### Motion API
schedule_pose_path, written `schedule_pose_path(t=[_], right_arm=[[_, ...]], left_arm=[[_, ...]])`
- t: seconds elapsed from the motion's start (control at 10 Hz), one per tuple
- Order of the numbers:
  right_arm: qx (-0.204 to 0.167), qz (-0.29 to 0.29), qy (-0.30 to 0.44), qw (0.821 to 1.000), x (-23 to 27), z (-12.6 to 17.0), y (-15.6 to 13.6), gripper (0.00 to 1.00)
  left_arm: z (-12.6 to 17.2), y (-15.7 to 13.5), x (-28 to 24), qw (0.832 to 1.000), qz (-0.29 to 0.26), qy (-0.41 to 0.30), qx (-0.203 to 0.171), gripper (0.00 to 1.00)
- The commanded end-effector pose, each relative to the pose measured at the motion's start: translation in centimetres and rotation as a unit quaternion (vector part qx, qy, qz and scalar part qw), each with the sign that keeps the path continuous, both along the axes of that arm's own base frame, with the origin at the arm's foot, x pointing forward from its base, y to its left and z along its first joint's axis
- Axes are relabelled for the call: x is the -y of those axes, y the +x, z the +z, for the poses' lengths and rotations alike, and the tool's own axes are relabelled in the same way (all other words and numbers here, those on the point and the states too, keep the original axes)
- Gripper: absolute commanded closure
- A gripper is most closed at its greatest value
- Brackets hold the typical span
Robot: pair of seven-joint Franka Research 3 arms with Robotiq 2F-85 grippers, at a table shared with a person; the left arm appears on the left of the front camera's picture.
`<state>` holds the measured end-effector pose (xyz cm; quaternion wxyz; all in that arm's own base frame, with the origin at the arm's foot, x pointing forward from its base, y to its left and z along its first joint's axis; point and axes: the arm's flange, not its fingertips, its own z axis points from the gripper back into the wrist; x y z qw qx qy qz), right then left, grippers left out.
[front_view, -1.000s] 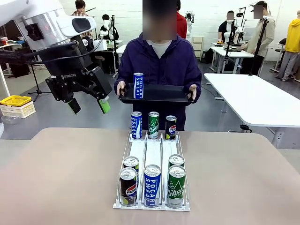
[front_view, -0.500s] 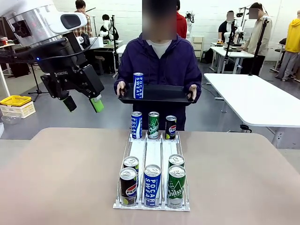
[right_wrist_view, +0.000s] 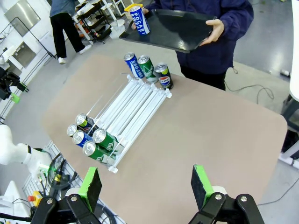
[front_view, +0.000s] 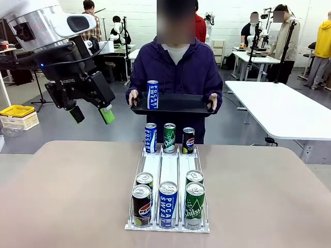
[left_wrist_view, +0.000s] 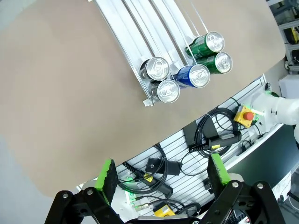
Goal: Retrieve and hand over the desired beverage to the person.
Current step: Pick up another can of the same type that the person held from the Automatic Can Dispenser.
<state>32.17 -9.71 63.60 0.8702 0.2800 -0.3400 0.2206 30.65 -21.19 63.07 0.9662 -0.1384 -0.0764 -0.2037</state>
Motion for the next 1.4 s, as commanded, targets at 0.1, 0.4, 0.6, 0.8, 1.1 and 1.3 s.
schedule_pose_path(t=[0.1,0.4,0.6,0.8,1.1,1.3], right_arm=[[0.008,0.012,0.015,1.000,0.1,0.0,0.3,0.00],[0.008,0.012,0.015,1.000,0.1,0.0,0.3,0.00],[0.008,0.012,0.015,1.000,0.1,0.0,0.3,0.00],[0.008,0.012,0.015,1.000,0.1,0.0,0.3,0.00],[0.008,0.012,0.015,1.000,0.1,0.0,0.3,0.00],[0.008,0.012,0.015,1.000,0.1,0.0,0.3,0.00]], left_arm=[[-6.2,2.5,4.5,0.992,0.120,0.045,-0.007,0.00],[-11.4,3.7,8.7,0.980,0.165,0.110,-0.010,0.00],[-12.3,3.8,8.9,0.976,0.177,0.122,-0.021,0.00],[-13.6,3.4,8.8,0.980,0.164,0.113,-0.020,0.00],[-13.6,3.4,8.8,0.980,0.164,0.113,-0.020,0.00],[-13.6,3.4,8.8,0.980,0.164,0.113,-0.020,0.00]])
